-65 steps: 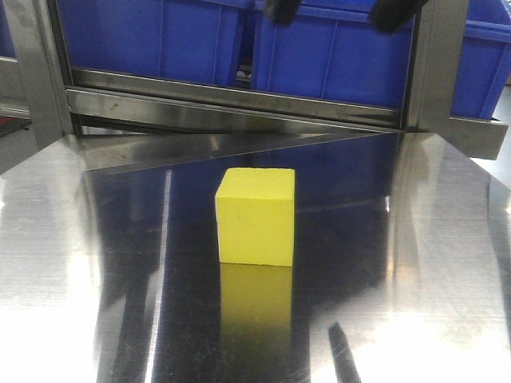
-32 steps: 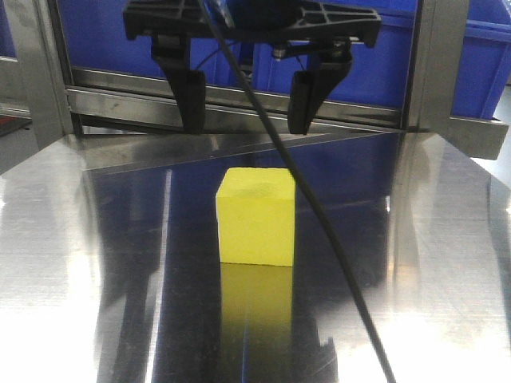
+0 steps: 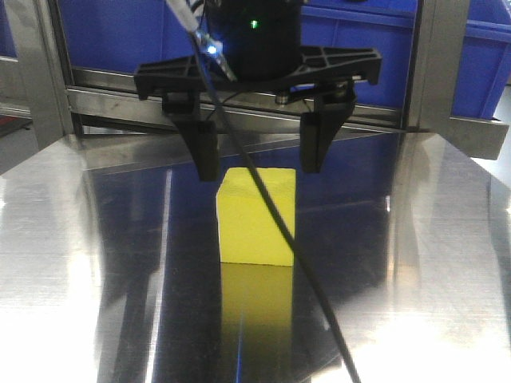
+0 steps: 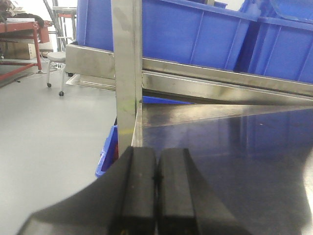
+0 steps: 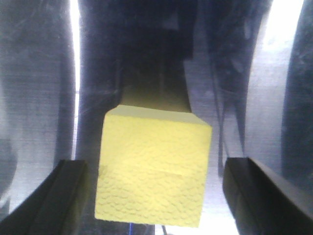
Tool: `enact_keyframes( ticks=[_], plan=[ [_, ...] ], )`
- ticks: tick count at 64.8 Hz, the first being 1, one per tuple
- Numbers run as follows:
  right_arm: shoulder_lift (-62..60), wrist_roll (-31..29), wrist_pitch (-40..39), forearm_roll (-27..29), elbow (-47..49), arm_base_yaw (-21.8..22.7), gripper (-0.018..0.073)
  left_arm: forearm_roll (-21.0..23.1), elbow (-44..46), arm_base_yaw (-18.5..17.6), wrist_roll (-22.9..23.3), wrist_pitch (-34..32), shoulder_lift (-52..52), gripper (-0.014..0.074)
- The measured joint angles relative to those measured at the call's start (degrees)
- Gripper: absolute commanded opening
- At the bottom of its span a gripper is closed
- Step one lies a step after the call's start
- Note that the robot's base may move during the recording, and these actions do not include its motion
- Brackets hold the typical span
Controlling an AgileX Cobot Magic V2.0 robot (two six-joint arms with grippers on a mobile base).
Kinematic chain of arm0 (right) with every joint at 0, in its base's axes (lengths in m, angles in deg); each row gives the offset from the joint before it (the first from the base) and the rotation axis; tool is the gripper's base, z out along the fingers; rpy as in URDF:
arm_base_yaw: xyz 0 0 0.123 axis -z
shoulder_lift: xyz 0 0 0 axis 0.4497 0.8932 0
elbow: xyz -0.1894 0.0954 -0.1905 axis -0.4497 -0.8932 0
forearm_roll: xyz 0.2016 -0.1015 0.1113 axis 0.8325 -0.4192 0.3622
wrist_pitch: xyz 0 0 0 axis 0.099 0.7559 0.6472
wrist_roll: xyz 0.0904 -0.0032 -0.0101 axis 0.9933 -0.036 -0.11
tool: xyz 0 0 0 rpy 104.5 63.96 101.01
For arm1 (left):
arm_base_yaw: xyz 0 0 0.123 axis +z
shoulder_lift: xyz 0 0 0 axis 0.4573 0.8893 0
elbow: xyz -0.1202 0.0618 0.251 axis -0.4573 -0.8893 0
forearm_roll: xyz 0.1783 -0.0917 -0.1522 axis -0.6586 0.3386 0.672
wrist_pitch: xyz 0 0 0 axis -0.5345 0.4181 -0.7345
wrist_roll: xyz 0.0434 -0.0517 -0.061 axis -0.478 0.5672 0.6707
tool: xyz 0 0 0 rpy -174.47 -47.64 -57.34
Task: Place yellow foam block on left shelf second layer
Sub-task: 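Lower the open right gripper around the yellow foam cube and close, then lift the yellow foam cube off the table with the right gripper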
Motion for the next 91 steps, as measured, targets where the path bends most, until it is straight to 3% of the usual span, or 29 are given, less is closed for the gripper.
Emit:
enact_keyframes(
  ticks=[20,43,51,61,66,79,91],
  plan=[
    [0.85,1.65,-2.66,0.53,-2.78,-0.1,0.0624,0.0,0.0,0.0,0.0,0.0,0.0,0.0137],
    [1.32,2.65,-13.59,0.99,-10.83,0.38,0.0618,0.0,0.0,0.0,0.0,0.0,0.0,0.0137],
    [1.68,2.65,-14.75,0.61,-11.08,1.34,0.0533,0.0,0.0,0.0,0.0,0.0,0.0,0.0137],
    [1.68,2.55,-15.07,-0.52,-11.08,2.3,0.035,0.0,0.0,0.0,0.0,0.0,0.0,0.0137],
    [1.68,2.3,-15.2,-0.79,-11.08,2.33,0.0314,0.0,0.0,0.0,0.0,0.0,0.0,0.0137],
    [-0.97,-3.36,-16.33,-1.23,-11.28,3.69,0.0314,0.0,0.0,0.0,0.0,0.0,0.0,0.0137],
    [-8.96,-12.29,-16.81,-1.54,-14.52,9.39,0.0314,0.0,0.0,0.0,0.0,0.0,0.0,0.0137]
  ],
)
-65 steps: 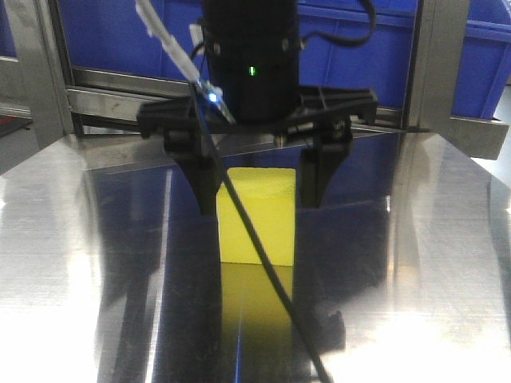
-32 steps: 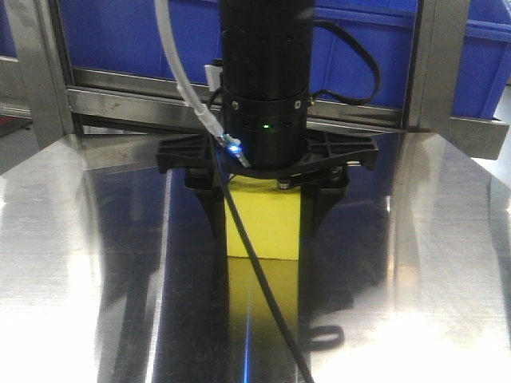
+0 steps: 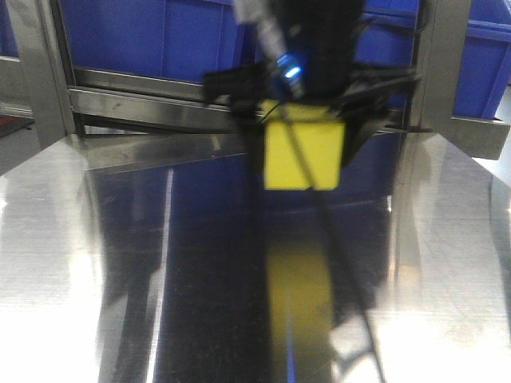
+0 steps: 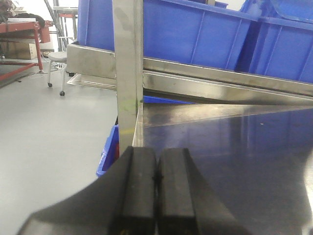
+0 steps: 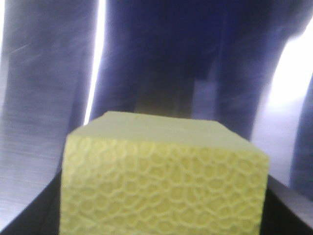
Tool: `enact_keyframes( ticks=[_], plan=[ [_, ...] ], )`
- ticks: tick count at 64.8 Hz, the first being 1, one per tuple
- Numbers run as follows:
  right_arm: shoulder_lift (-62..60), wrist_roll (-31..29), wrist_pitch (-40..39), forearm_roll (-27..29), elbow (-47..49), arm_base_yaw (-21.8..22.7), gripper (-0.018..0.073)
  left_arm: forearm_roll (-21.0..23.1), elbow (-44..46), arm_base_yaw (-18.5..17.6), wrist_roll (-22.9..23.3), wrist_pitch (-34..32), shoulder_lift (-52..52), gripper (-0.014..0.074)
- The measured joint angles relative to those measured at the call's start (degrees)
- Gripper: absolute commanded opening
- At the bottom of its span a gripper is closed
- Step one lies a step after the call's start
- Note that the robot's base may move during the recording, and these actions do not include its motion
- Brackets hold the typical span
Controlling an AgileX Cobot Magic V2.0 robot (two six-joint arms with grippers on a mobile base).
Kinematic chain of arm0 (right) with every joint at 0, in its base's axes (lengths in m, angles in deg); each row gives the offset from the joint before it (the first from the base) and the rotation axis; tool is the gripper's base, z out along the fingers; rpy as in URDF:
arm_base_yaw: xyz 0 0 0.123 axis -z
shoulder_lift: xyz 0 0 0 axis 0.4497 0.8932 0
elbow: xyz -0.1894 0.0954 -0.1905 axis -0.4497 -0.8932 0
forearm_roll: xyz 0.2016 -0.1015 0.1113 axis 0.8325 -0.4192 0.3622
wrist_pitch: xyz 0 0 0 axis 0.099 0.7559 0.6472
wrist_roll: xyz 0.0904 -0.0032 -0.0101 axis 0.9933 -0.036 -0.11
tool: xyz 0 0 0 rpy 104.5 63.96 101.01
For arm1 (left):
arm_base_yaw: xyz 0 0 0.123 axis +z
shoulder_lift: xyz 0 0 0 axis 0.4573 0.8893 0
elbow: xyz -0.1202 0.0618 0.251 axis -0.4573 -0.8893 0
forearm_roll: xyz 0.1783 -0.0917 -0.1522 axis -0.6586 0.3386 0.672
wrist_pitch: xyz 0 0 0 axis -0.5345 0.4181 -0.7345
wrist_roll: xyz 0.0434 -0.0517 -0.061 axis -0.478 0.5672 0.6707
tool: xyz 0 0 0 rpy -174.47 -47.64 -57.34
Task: Place yellow foam block on left shelf second layer
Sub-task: 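Lift the yellow foam cube off the table with the right gripper, then hold the cube in the right gripper and retract the arm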
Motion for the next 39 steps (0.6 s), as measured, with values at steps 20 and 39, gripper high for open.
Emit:
enact_keyframes(
  ticks=[20,39],
  plan=[
    [-18.96,-9.77,-1.9,-0.26,-16.03,15.68,0.0314,0.0,0.0,0.0,0.0,0.0,0.0,0.0137],
    [-38.48,-16.14,-4.78,-0.34,-34.65,31.46,0.0314,0.0,0.0,0.0,0.0,0.0,0.0,0.0137]
  ],
)
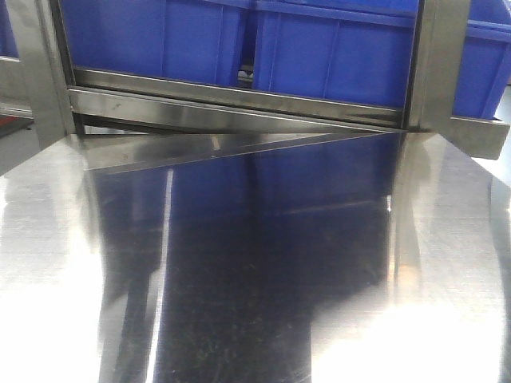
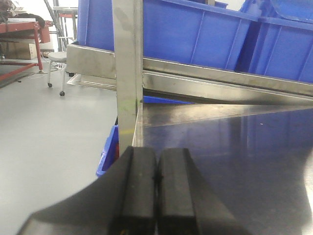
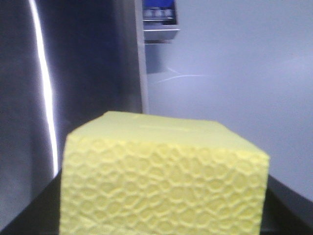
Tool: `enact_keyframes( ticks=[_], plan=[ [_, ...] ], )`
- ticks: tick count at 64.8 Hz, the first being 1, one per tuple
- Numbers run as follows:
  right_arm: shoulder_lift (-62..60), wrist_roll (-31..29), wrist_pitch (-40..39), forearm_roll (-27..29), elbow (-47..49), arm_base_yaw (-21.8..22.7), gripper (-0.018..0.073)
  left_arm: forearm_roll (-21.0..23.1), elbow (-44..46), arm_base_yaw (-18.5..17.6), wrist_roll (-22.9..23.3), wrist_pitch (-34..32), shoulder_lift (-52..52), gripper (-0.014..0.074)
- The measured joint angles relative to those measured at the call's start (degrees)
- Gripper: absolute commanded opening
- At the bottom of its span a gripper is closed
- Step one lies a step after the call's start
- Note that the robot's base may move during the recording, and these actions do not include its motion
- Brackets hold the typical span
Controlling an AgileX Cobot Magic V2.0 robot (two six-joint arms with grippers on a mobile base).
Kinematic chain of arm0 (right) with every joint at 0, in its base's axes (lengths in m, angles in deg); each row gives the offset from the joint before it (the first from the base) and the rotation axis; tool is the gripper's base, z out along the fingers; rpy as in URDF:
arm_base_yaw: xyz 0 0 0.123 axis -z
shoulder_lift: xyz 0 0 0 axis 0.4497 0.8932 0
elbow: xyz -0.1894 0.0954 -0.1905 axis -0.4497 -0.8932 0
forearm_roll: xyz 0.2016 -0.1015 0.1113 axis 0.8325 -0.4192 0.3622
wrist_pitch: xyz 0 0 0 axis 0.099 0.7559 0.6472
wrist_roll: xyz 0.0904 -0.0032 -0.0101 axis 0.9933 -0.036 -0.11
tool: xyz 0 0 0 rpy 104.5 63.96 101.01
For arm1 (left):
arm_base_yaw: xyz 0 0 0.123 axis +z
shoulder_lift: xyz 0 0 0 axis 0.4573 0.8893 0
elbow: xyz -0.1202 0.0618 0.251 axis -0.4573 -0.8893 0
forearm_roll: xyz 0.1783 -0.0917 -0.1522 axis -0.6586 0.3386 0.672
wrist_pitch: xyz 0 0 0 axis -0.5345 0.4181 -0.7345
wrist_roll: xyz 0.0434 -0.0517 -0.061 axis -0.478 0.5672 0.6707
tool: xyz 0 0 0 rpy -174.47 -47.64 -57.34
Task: Place yellow foam block on left shelf second layer
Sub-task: 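Hold the cube in the right gripper and retract the arm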
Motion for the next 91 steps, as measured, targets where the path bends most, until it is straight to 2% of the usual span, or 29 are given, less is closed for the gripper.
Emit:
enact_keyframes(
  ticks=[9,22,42,52,69,91],
  plan=[
    [-9.7,-3.55,-0.91,0.46,-6.5,3.26,0.0314,0.0,0.0,0.0,0.0,0.0,0.0,0.0137],
    [-23.83,-4.93,-3.94,1.56,-12.28,3.54,0.0314,0.0,0.0,0.0,0.0,0.0,0.0,0.0137],
    [-44.05,-5.12,-8.37,1.65,-13.99,3.54,0.0314,0.0,0.0,0.0,0.0,0.0,0.0,0.0137],
    [-51.08,-8.26,-8.83,1.65,-13.99,3.54,0.0314,0.0,0.0,0.0,0.0,0.0,0.0,0.0137],
    [-55.16,-19.72,-8.83,1.65,-13.99,3.54,0.0314,0.0,0.0,0.0,0.0,0.0,0.0,0.0137],
    [-55.16,-21.1,-8.83,1.65,-13.99,3.54,0.0314,0.0,0.0,0.0,0.0,0.0,0.0,0.0137]
  ],
)
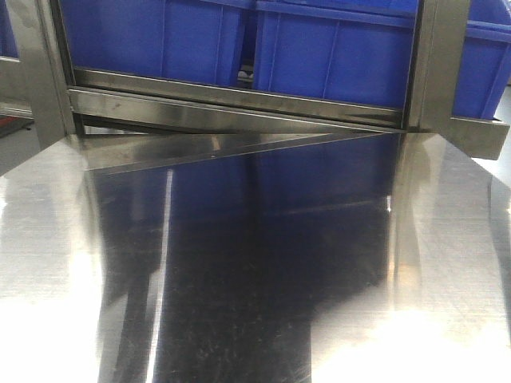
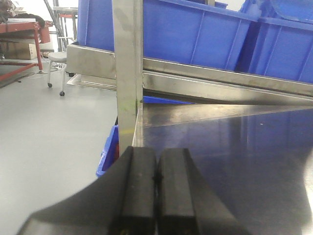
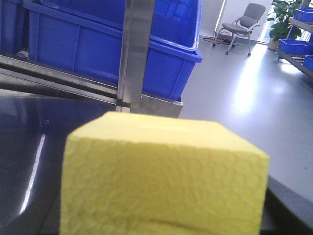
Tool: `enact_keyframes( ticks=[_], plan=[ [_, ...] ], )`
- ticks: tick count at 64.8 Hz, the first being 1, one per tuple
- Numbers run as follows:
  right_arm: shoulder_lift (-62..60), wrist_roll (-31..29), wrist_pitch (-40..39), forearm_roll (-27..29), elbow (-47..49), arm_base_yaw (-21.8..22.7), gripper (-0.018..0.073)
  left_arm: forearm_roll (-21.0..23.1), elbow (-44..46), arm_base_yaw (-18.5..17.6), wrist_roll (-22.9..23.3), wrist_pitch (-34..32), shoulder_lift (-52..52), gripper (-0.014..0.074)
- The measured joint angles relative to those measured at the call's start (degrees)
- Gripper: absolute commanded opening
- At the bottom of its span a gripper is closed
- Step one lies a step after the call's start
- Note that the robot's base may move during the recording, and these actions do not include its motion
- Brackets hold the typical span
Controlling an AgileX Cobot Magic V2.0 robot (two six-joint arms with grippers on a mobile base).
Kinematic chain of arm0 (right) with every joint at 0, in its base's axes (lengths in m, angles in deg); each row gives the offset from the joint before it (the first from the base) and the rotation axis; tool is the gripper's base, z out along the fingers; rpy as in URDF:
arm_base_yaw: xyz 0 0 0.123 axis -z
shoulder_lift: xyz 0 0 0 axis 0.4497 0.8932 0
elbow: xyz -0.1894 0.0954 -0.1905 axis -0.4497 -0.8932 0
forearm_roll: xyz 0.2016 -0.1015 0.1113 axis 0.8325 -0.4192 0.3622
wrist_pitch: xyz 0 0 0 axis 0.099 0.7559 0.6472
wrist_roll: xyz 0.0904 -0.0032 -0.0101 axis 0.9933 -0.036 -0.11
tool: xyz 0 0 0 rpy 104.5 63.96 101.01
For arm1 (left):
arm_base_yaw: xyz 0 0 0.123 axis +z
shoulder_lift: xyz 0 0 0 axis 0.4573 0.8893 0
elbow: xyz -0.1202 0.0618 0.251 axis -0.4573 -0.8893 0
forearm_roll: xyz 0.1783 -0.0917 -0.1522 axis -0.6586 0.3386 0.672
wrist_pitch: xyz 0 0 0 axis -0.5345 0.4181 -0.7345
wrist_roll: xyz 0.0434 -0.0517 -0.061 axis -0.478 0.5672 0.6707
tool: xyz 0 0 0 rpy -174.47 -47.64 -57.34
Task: Place yellow foam block on left shelf second layer
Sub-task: 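Hold the cube in the right gripper and retract the arm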
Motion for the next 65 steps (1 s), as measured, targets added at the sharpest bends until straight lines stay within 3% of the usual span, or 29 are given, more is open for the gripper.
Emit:
enact_keyframes(
  ticks=[65],
  plan=[
    [0.0,-0.03,0.0,0.0,0.0,0.0,0.0314,0.0,0.0,0.0,0.0,0.0,0.0,0.0137]
  ],
)
